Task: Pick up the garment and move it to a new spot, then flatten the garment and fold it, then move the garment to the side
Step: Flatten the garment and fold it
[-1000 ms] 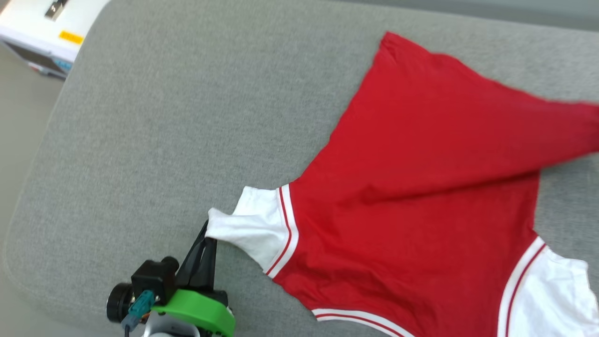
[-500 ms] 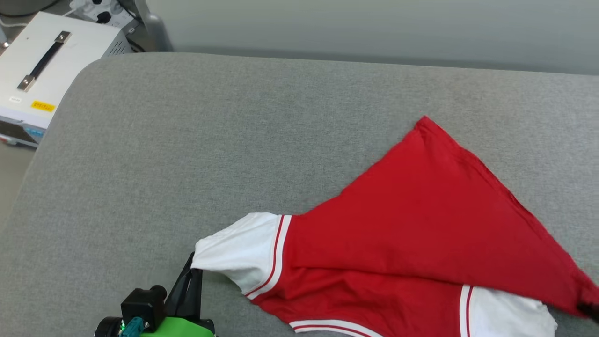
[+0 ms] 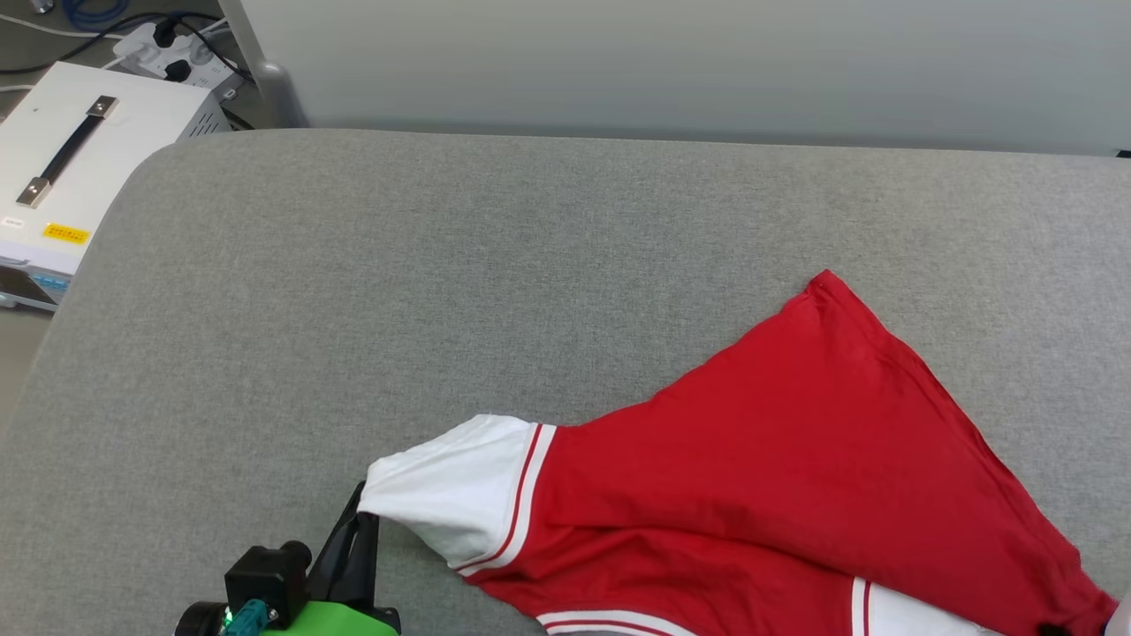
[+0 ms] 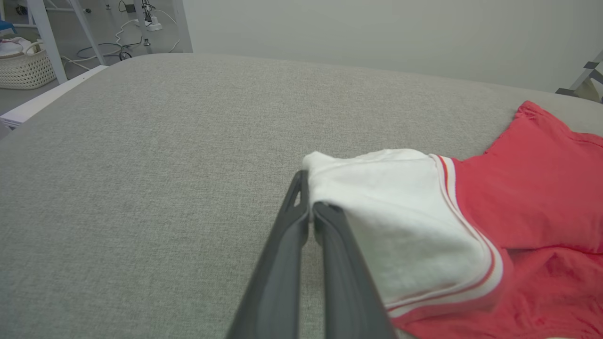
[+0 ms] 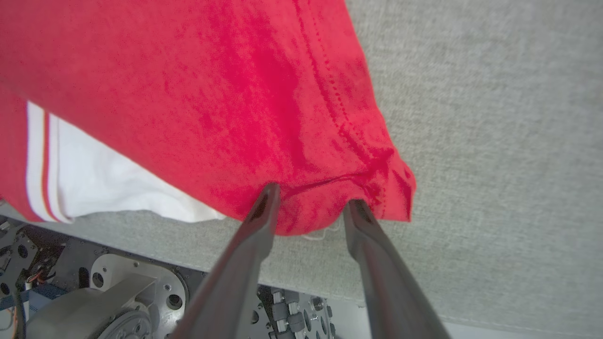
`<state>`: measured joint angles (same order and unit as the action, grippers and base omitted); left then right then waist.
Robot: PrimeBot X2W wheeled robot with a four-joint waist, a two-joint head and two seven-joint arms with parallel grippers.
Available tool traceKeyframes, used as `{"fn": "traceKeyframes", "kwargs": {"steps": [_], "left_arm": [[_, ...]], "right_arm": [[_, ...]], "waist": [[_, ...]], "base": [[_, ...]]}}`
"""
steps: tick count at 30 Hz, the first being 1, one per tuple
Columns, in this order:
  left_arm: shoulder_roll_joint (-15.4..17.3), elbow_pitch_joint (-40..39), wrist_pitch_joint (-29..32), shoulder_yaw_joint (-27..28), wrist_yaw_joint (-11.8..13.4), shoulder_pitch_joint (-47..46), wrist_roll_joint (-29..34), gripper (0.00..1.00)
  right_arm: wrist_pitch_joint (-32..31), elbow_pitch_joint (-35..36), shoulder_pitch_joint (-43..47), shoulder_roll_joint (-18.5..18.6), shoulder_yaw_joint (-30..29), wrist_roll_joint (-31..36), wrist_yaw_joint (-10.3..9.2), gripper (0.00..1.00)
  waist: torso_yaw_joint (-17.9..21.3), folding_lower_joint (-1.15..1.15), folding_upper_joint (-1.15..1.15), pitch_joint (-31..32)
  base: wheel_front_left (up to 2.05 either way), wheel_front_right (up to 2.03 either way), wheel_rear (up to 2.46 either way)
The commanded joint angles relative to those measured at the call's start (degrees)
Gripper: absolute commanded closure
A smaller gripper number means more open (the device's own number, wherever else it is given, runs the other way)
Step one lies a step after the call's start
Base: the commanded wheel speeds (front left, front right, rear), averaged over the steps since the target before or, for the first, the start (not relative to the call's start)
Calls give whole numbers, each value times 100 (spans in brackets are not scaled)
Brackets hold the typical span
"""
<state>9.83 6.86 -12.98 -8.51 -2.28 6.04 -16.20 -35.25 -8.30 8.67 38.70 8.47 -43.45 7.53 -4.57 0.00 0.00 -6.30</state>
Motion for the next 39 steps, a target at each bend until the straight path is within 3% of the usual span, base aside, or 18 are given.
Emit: {"fn": "traceKeyframes", "kwargs": {"steps": [1,10,16,27,32,39], "left_arm": [[46,-35,7,5,40,81,-15,100],[96,-217,14,-42,46,-34,-10,100],[31,-390,33,-198,49,-250,55,100],[-162,-520,-62,-511,-36,-789,161,100],[-246,-490,-121,-586,-74,-996,167,100],[-346,-352,-182,-648,-141,-1245,167,100]], "right_arm": [[143,154,-183,32,-151,92,-4,0],[70,1685,-1338,354,-776,202,-4,0],[-643,2032,-2622,517,-317,352,-4,0],[-2191,650,-4642,595,1293,531,-4,0],[-2260,-33,-5183,500,1894,647,-4,0],[-1790,-1182,-5347,280,2631,685,-4,0]], "waist": [[-16,0,0,8],[-188,0,0,-175],[-415,0,0,-500],[-953,0,0,-1279],[-1104,0,0,-1610],[-1213,0,0,-1931]], "base": [[0,0,0],[0,0,0],[0,0,0],[0,0,0],[0,0,0],[0,0,0]]}}
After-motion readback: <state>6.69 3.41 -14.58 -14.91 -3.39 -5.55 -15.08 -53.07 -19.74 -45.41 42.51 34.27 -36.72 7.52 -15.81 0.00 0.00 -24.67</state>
